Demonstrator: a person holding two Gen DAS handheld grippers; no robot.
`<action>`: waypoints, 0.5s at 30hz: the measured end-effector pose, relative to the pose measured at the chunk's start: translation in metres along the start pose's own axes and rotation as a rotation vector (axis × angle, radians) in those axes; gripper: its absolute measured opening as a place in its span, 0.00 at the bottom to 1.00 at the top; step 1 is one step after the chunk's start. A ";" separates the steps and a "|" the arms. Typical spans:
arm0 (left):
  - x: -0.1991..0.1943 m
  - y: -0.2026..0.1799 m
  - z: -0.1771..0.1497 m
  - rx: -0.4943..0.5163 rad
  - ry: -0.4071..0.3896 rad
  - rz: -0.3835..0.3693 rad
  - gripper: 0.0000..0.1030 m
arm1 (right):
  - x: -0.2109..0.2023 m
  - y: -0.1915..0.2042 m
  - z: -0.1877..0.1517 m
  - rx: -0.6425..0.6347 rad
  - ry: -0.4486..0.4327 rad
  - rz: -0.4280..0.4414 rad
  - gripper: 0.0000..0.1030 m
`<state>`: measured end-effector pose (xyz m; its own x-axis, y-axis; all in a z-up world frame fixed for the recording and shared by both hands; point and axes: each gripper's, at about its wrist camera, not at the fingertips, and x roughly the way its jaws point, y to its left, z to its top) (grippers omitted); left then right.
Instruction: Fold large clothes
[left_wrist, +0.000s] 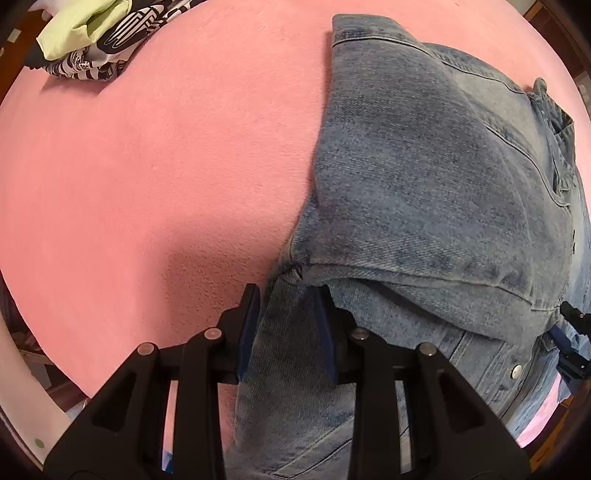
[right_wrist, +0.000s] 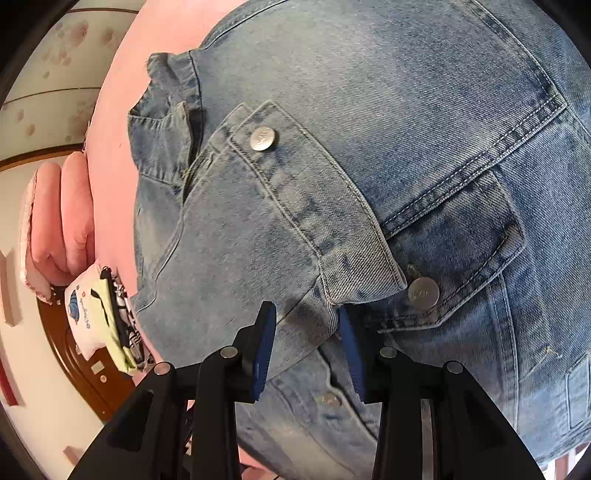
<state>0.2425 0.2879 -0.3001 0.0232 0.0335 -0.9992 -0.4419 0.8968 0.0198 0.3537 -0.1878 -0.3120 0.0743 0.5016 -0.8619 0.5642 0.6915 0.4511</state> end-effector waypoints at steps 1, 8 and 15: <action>0.000 -0.003 -0.002 -0.002 0.001 -0.001 0.26 | 0.004 -0.001 0.000 0.004 -0.004 -0.005 0.36; -0.002 -0.007 -0.002 0.011 -0.009 0.020 0.26 | 0.014 0.015 -0.009 -0.080 -0.111 -0.154 0.05; 0.007 -0.016 0.007 0.007 -0.031 0.006 0.26 | -0.023 0.032 -0.027 -0.180 -0.293 -0.137 0.01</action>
<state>0.2558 0.2762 -0.3068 0.0481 0.0525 -0.9975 -0.4355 0.8998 0.0264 0.3481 -0.1633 -0.2719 0.2554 0.2456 -0.9351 0.4334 0.8355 0.3378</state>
